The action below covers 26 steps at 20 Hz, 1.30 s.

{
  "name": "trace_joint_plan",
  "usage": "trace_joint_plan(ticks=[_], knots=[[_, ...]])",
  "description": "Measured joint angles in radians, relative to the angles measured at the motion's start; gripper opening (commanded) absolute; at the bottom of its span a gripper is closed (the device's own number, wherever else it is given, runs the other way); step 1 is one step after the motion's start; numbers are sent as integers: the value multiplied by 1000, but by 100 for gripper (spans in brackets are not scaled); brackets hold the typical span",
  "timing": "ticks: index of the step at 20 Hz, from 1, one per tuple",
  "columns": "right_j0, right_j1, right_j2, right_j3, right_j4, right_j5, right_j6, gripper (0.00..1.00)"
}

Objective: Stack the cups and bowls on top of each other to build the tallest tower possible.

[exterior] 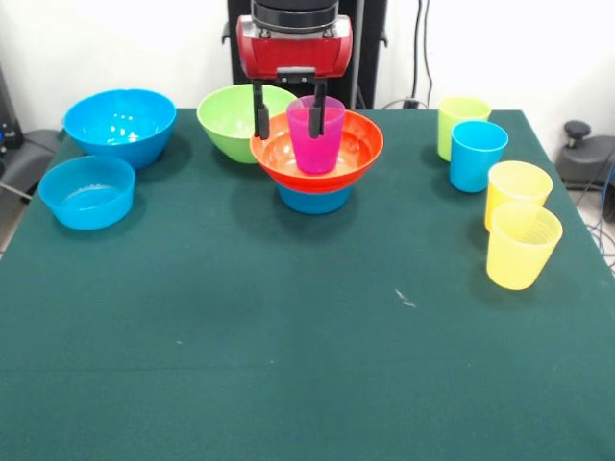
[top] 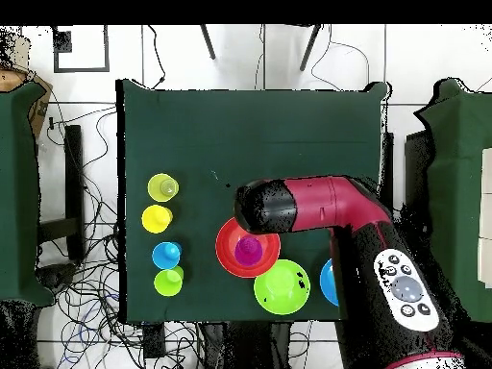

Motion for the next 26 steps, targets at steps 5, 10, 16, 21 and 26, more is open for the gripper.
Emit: trace_joint_plan(ticks=[5, 10, 16, 21, 26], knots=[[-55, 0, 68, -4, -3, 16, -28, 100], [-110, 16, 136, -25, -7, 79, -85, 100], [-178, 43, 200, -59, -45, 184, -227, 100], [-221, 69, 227, -93, -105, 264, -377, 100], [-267, 96, 248, -101, -154, 290, -509, 100]])
